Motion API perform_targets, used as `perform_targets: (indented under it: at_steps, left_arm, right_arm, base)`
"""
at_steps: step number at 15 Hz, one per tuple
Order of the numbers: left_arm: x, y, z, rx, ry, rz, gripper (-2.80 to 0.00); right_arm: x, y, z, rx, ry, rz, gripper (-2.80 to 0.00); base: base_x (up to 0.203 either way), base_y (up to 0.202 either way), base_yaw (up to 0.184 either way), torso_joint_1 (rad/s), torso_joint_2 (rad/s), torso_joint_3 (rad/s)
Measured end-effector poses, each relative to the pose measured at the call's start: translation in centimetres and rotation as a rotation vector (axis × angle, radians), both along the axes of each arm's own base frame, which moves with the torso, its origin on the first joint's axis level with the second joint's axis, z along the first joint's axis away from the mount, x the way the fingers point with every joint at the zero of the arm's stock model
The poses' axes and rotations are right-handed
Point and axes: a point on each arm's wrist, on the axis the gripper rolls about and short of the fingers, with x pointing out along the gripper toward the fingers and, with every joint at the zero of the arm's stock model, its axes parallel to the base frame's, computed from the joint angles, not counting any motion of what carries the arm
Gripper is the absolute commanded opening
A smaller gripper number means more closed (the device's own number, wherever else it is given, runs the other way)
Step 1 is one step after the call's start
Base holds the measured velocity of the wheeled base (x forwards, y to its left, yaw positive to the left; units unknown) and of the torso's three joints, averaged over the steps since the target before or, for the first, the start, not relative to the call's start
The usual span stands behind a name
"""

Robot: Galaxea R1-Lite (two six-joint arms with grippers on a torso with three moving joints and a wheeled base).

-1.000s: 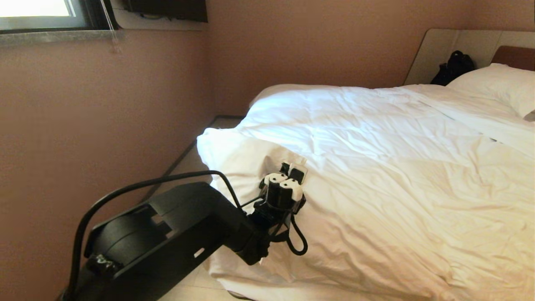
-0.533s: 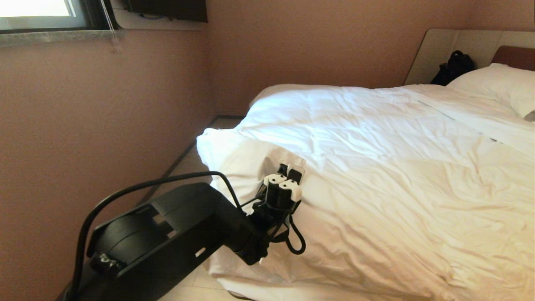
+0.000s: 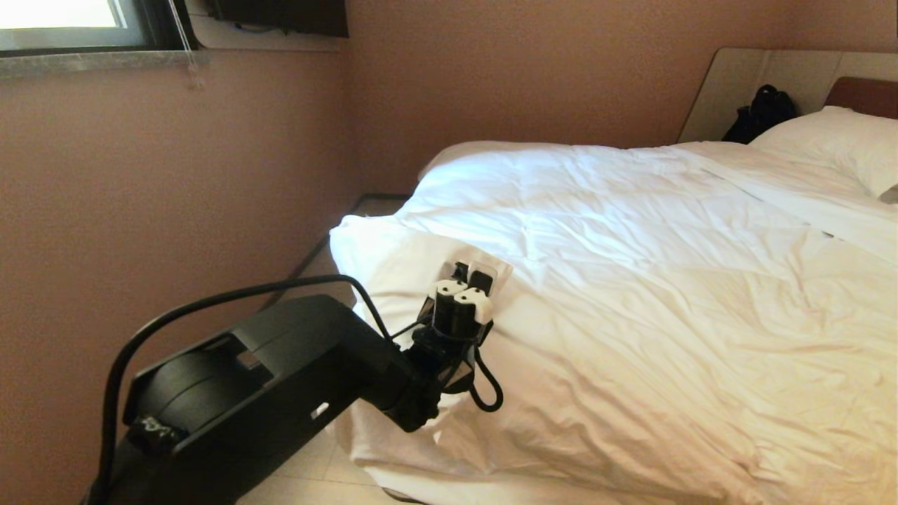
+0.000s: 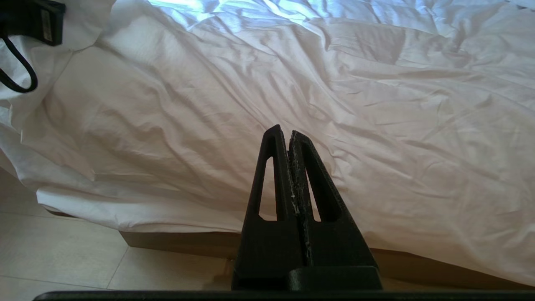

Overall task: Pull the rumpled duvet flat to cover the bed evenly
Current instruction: Flatten the corners of the folded blanket

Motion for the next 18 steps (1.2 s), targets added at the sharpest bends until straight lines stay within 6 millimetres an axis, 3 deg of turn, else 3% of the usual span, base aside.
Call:
perform_targets:
  at_steps: [4, 9, 13, 18]
  left_arm:
    - [0.6, 1.5, 2.3, -0.044, -0.032, 0.024, -2.8]
    - [0.2, 2.0, 5.6, -0.099, -0.088, 0.013, -2.8]
    - [-0.6, 3.6, 5.7, -0.085, -0.066, 0.045, -2.8]
    - [-2.0, 9.8, 3.7, -0.033, 0.024, 0.147, -2.8]
  right_arm:
    - [0.0, 0.0, 0.0, 0.0, 0.0, 0.0, -2.8]
    - [0.0, 0.0, 0.0, 0.0, 0.0, 0.0, -2.8]
    - [0.0, 0.0, 0.0, 0.0, 0.0, 0.0, -2.8]
    - [0.0, 0.0, 0.0, 0.0, 0.0, 0.0, -2.8]
  base:
    - [0.0, 0.0, 0.0, 0.0, 0.0, 0.0]
    - [0.0, 0.0, 0.0, 0.0, 0.0, 0.0]
    - [0.0, 0.0, 0.0, 0.0, 0.0, 0.0]
    - [0.0, 0.0, 0.0, 0.0, 0.0, 0.0]
